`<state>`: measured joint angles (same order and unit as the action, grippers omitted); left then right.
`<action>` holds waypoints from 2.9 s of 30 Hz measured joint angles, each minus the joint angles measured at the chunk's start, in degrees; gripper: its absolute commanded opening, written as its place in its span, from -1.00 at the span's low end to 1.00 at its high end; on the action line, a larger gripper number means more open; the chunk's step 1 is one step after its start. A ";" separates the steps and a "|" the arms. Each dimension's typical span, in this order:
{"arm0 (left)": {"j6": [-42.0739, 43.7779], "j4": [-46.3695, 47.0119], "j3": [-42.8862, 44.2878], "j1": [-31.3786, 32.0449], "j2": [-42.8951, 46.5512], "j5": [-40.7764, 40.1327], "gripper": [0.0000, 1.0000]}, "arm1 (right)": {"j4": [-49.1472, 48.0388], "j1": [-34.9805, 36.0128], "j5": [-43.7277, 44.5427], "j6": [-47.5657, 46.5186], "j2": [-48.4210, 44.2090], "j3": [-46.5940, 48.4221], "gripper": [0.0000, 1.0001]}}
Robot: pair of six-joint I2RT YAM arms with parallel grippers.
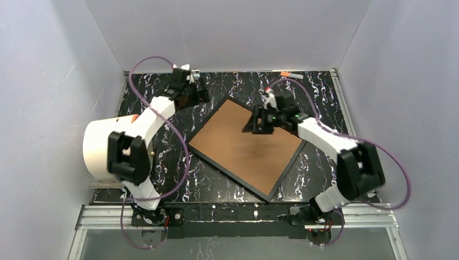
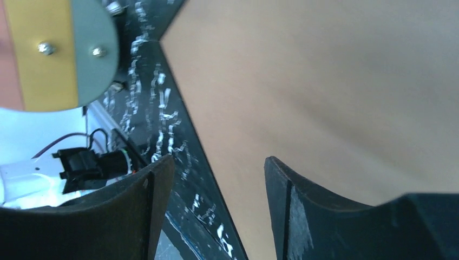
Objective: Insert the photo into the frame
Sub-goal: Install the photo frame at the center of the board.
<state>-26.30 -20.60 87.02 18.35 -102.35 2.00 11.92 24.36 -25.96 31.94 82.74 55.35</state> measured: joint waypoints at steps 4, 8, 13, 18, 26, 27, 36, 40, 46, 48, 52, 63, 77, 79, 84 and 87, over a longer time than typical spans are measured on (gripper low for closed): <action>-3.45 1.90 -16.28 -0.35 13.86 -4.04 0.68 | -4.11 6.40 -7.04 -1.75 12.37 9.38 0.21; -6.62 2.71 -25.83 -0.42 20.37 -4.76 0.35 | -6.08 11.98 -13.97 -2.82 24.48 18.67 -0.10; -10.12 2.78 -35.47 -0.50 22.84 -4.09 -0.02 | -5.55 17.00 -21.00 -4.28 37.07 29.53 -0.20; -12.57 0.66 -43.32 -0.50 27.34 -4.13 0.01 | -4.44 20.50 -24.76 -5.22 40.76 32.61 -0.20; -13.84 5.27 -49.40 -0.57 27.50 -0.72 0.14 | -2.84 22.23 -26.23 -5.97 43.17 33.64 -0.34; -13.81 6.56 -49.83 -0.57 26.84 0.33 0.14 | -2.54 22.21 -26.12 -6.27 43.76 34.05 -0.35; -14.03 12.48 -51.08 -0.52 24.63 3.48 -0.21 | 0.44 22.16 -23.91 -7.69 47.06 36.46 -0.48; -14.03 13.29 -51.08 -0.50 24.63 3.45 -0.32 | 1.36 22.12 -23.08 -8.11 47.08 36.83 -0.49; -14.23 13.33 -51.08 -0.50 24.63 3.41 -0.35 | 3.15 21.97 -22.08 -9.22 47.28 37.66 -0.57; -14.25 13.33 -51.08 -0.50 24.63 3.41 -0.36 | 3.74 21.70 -22.14 -9.55 47.52 38.01 -0.59; -14.43 13.33 -51.12 -0.50 24.65 3.41 -0.38 | 5.35 20.98 -22.73 -10.01 48.33 39.21 -0.63; -14.75 14.21 -51.82 -0.52 25.07 3.43 -0.42 | 8.68 20.72 -23.26 -10.54 49.83 41.72 -0.65; -14.86 14.60 -52.17 -0.52 25.29 3.39 -0.42 | 13.73 20.81 -19.08 -8.50 50.93 44.61 -0.73; -14.86 14.60 -52.17 -0.52 25.29 3.39 -0.42 | 14.05 20.87 -18.05 -8.11 50.93 44.63 -0.72; -14.84 14.60 -52.17 -0.52 25.29 3.39 -0.42 | 14.49 20.83 -15.54 -7.17 50.53 44.78 -0.71; -14.84 14.60 -52.17 -0.52 25.27 3.39 -0.42 | 14.99 21.09 -13.42 -6.51 49.92 44.85 -0.65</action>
<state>-41.15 -6.00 34.85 17.82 -77.08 5.39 26.92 45.45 -39.38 25.43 132.66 100.20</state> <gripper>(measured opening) 0.326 0.143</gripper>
